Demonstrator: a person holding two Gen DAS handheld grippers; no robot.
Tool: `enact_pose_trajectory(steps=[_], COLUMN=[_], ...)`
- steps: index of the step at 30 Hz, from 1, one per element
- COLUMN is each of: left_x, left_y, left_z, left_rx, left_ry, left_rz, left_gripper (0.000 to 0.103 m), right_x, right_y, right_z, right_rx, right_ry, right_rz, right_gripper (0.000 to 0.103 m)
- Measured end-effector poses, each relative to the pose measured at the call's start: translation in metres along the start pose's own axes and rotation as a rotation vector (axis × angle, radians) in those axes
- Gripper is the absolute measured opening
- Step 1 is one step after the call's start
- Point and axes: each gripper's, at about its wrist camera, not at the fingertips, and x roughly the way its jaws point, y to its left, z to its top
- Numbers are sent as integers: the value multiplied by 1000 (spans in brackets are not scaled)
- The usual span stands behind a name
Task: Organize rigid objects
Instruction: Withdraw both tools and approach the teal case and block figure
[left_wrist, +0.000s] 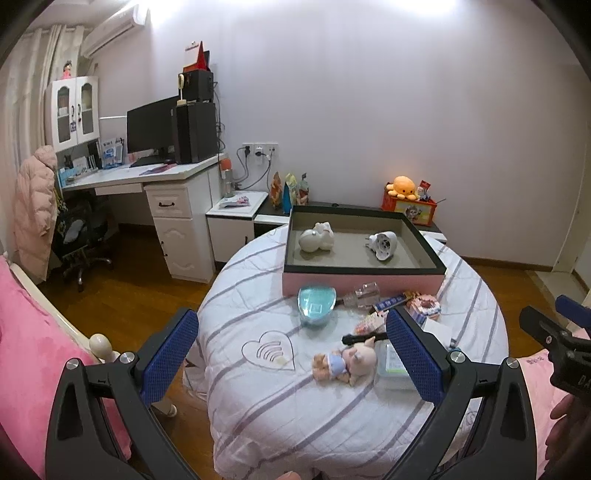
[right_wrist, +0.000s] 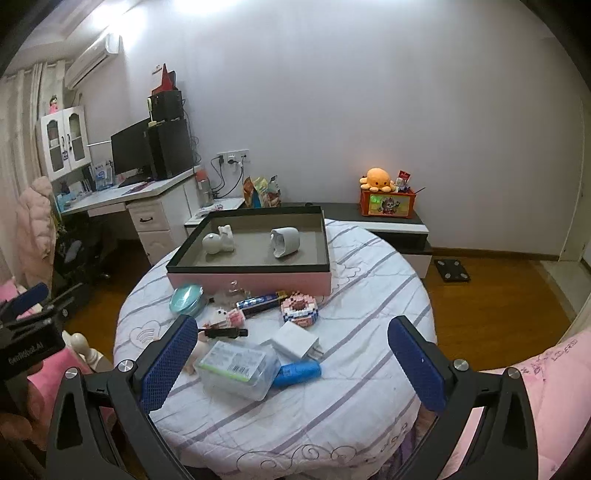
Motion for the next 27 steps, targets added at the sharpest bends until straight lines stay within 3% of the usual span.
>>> enact_pose_trajectory(steps=[18,27], left_x=[27,89], left_y=[-1,-1], left_z=[-6,-2], left_rx=[-4,-2], left_ry=[79,189], left_rz=[-17,-23], left_gripper=[103,103], right_x=[18,62], right_y=[-3,-7], right_z=[-2,10], right_rx=[-5,-37], right_ry=[57,129], right_rz=[10,-13], right_gripper=[103,103])
